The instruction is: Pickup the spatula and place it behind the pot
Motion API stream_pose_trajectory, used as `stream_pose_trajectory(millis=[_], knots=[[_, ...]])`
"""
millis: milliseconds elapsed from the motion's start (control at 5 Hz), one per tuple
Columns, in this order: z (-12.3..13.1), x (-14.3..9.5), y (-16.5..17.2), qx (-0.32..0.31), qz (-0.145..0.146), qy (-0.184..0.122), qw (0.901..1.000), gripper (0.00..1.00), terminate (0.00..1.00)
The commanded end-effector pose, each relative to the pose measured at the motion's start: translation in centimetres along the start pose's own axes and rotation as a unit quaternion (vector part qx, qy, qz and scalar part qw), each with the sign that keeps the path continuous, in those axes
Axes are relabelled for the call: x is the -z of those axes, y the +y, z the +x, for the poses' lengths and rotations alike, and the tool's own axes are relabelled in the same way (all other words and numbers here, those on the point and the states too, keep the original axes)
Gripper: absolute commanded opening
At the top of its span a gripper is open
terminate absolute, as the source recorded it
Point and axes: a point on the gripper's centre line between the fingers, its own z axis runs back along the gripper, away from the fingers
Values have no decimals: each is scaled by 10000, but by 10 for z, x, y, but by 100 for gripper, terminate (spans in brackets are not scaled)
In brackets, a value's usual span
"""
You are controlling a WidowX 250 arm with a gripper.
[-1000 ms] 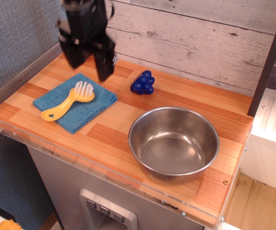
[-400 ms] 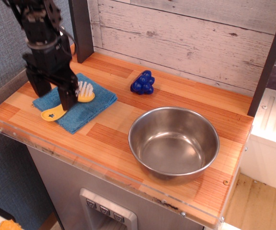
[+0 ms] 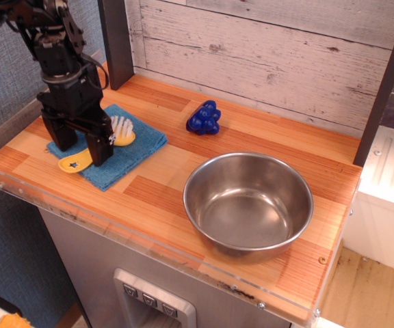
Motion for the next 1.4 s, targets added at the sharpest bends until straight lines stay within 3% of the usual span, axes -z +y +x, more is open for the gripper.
stream_pose_trajectory(millis=[0,800,1200], knots=[[20,-9,-6,218,113,-209,9995,100,0],[24,-39,-12,242,475,-287,9982,100,0],[33,-21,-18,364,395,-131,9985,100,0]])
